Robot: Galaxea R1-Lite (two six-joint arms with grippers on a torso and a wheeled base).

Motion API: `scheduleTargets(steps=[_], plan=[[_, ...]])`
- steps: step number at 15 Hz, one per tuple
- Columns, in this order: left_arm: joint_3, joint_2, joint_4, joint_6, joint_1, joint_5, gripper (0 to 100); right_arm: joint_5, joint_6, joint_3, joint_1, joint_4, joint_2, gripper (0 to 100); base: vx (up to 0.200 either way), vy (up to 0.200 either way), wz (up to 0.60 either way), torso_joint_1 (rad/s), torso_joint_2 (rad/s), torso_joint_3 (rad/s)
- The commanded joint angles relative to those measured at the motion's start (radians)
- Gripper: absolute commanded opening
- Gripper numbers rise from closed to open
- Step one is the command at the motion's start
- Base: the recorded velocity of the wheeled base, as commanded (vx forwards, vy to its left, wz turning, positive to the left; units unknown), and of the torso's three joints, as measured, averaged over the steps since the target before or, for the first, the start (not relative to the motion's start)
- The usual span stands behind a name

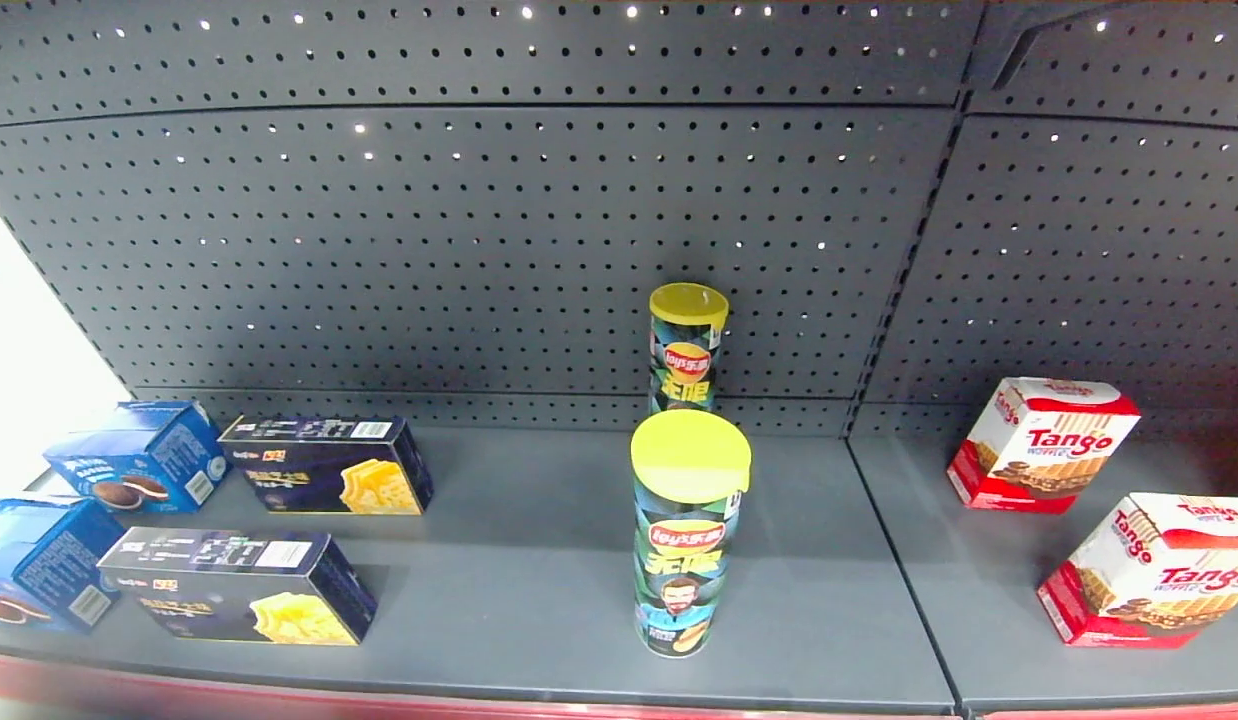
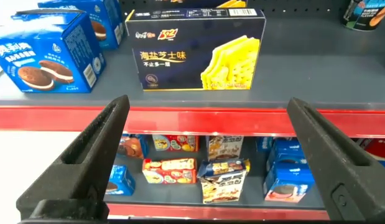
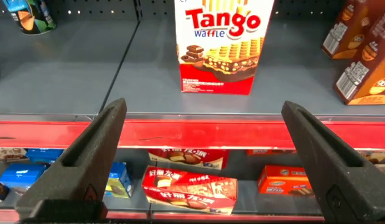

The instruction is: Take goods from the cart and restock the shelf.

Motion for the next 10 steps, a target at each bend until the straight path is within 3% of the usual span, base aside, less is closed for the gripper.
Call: scheduleTargets(steps=[1,10], plan=[[0.000,0.001,0.000,0.000,0.000,0.000,100,-0.001,0.000,0.000,0.002,0.000,0.001,100,0.000,0.000,-0.60,0.002,0.00,-0.002],[0.000,0.001,0.002,0.003,0.000,-0.002,100,0.001,0.000,0.000,0.002,0.000,0.001,100,0.000,0.000,0.00,0.000,0.00,0.000]])
